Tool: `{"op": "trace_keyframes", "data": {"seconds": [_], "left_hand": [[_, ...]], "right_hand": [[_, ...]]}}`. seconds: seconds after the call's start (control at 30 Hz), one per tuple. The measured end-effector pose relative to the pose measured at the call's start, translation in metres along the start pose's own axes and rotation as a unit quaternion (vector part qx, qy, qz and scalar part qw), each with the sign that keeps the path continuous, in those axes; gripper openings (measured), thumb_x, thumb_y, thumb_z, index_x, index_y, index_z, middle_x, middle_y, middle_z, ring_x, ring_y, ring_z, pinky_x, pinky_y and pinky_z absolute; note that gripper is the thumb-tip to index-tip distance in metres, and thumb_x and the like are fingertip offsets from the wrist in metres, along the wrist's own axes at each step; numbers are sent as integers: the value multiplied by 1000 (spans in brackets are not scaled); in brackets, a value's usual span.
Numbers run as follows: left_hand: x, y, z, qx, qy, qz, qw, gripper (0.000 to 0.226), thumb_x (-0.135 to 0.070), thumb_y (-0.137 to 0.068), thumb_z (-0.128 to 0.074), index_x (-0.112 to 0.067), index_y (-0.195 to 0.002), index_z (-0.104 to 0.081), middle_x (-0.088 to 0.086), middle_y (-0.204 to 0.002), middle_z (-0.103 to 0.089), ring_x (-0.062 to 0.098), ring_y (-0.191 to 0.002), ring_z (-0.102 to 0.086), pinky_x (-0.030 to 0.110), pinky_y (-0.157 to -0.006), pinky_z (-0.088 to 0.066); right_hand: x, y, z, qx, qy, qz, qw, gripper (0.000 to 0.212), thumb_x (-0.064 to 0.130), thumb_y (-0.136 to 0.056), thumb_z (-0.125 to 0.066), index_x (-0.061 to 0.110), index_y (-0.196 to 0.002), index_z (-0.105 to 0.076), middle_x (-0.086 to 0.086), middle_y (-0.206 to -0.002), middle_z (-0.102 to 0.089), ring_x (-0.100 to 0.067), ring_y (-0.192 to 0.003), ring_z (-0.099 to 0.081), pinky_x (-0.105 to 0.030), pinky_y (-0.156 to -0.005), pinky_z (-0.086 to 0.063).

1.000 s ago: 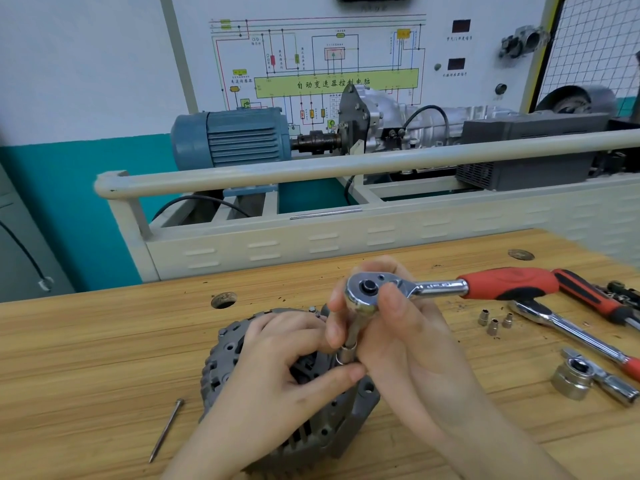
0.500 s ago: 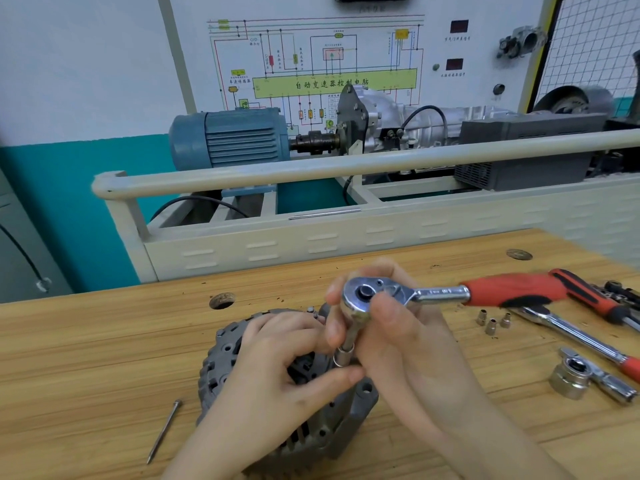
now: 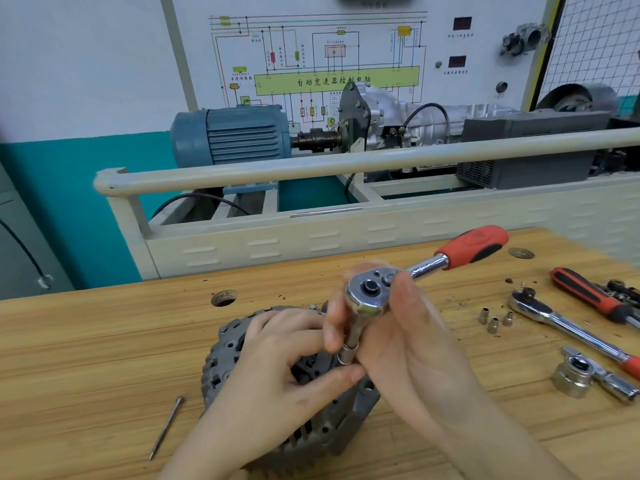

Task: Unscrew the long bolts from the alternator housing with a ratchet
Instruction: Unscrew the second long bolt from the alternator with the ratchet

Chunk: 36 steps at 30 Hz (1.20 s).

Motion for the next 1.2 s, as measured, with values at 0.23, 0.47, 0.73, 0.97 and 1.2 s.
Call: {"op": "trace_keyframes", "data": {"seconds": [0.23, 0.47, 0.73, 0.97, 1.2], "left_hand": [[-1, 0, -1, -15, -7, 0, 1000, 33, -56, -75, -52, -26, -79, -67, -18, -88, -63, 7, -93, -55, 46, -92, -37], [0, 1, -2, -25, -19, 1, 999, 35, -56, -75, -52, -26, -80, -68, -16, -88, -63, 5, -93, -54, 46, -91, -37], [0, 1, 0, 4, 8, 2, 1000, 35, -55, -76, -52, -27, -88, -70, -14, -101, -66, 12, -105, -54, 46, -95, -35], [-2, 0, 0, -24, 15, 18, 999, 22, -60, -69, -53, -41, -73, -63, -20, -93, -62, 2, -97, -53, 44, -96, -33], [-4, -1, -1, -42, 11, 20, 999, 18, -61, -66, -54, -43, -65, -56, -24, -90, -59, -5, -95, -51, 41, -96, -33]], "right_hand": [[0, 1, 3, -17, -7, 1, 1000, 34, 53, -68, -70, 23, -82, -69, 0, -70, -65, -12, -66, -61, -23, -64, -49], [-1, 1, 4, -16, -7, -2, 1000, 34, 54, -67, -71, 24, -81, -69, 0, -70, -65, -13, -65, -61, -24, -64, -49], [-2, -1, 5, -18, -23, -3, 1000, 38, 52, -69, -69, 19, -88, -69, -1, -73, -66, -13, -62, -60, -23, -64, -49], [-2, -1, 7, -22, -43, -8, 999, 40, 51, -61, -75, 18, -82, -70, -1, -73, -66, -12, -60, -59, -23, -61, -50], [1, 0, 6, -19, -39, 14, 999, 34, 42, -58, -82, 19, -79, -67, -2, -76, -66, -13, -59, -60, -23, -61, -50]]}}
Point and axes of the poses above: each hand's wrist, its own y-axis away from the middle knuckle, its own z-axis out of the back of the hand, x = y × z, the point moved 2 cm from there along -y, towards the middle knuckle
